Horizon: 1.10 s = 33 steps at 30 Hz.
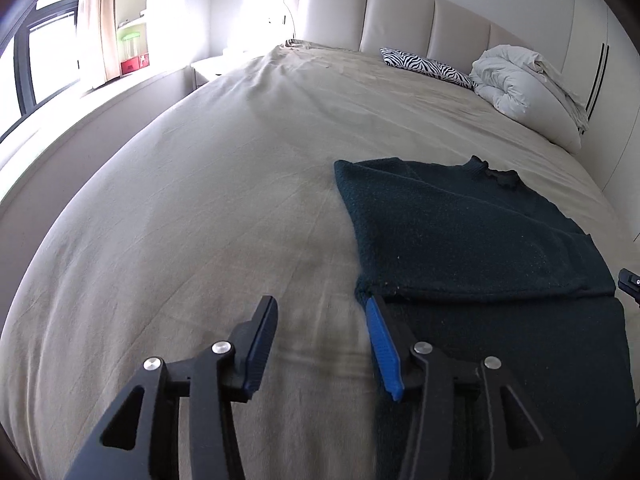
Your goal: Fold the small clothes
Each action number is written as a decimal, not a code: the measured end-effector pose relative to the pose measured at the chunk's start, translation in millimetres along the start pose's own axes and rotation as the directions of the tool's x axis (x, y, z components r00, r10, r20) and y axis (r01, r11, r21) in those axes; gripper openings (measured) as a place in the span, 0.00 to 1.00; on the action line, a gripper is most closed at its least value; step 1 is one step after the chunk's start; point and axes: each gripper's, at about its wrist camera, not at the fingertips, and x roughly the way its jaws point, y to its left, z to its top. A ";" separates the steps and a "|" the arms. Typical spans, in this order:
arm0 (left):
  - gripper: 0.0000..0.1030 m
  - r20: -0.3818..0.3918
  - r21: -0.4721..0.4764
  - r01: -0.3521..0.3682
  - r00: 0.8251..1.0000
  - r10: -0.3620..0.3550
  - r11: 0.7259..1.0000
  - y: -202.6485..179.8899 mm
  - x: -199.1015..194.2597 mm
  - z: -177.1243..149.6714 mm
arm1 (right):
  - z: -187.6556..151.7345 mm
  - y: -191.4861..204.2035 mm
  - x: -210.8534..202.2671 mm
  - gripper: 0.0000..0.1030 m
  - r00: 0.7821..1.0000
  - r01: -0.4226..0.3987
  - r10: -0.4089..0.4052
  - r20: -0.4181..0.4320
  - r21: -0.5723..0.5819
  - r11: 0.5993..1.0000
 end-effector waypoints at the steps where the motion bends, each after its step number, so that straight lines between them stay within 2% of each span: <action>1: 0.49 -0.006 -0.012 0.009 1.000 -0.009 1.000 3.9 -11.0 -9.0 | -6.9 -1.9 -17.0 0.26 1.000 -0.012 0.012 0.025 0.007 1.000; 2: 0.50 -0.017 -0.022 0.016 1.000 -0.016 1.000 6.9 -21.0 -18.4 | -15.4 -4.7 -32.9 0.33 0.999 -0.023 0.023 0.044 0.016 1.000; 3: 0.53 -0.024 -0.034 0.028 0.999 -0.029 0.999 10.0 -30.9 -29.2 | -25.5 -7.5 -48.1 0.45 0.997 -0.034 0.033 0.064 0.024 0.999; 5: 0.60 -0.037 -0.048 0.045 0.998 -0.047 0.998 13.7 -49.0 -52.5 | -49.6 -13.5 -78.0 0.53 0.993 -0.054 0.049 0.108 0.038 0.998; 10: 0.63 -0.090 -0.055 0.070 0.993 -0.075 0.996 17.6 -78.7 -104.4 | -109.6 -29.0 -127.6 0.53 0.990 -0.091 0.082 0.119 0.076 0.993; 13: 0.63 -0.121 -0.056 0.092 0.988 -0.098 0.994 19.7 -92.1 -123.5 | -140.5 -40.6 -147.4 0.53 0.992 -0.075 0.063 0.112 0.111 0.991; 18: 0.63 -0.181 -0.071 0.183 0.964 -0.193 0.981 15.8 -111.1 -148.4 | -175.3 -63.5 -175.6 0.53 0.995 -0.052 0.040 0.087 0.145 0.988; 24: 0.63 -0.236 -0.071 0.224 0.943 -0.234 0.972 9.7 -124.3 -167.5 | -196.6 -88.4 -191.6 0.53 0.997 -0.053 0.044 0.056 0.176 0.983; 30: 0.62 -0.293 -0.112 0.285 0.906 -0.306 0.952 8.7 -127.1 -179.3 | -211.2 -99.3 -200.9 0.53 0.999 -0.043 0.040 0.022 0.187 0.981; 33: 0.61 -0.307 -0.131 0.297 0.895 -0.323 0.946 8.7 -127.3 -184.2 | -212.1 -105.1 -205.8 0.53 1.000 -0.023 0.022 0.007 0.190 0.981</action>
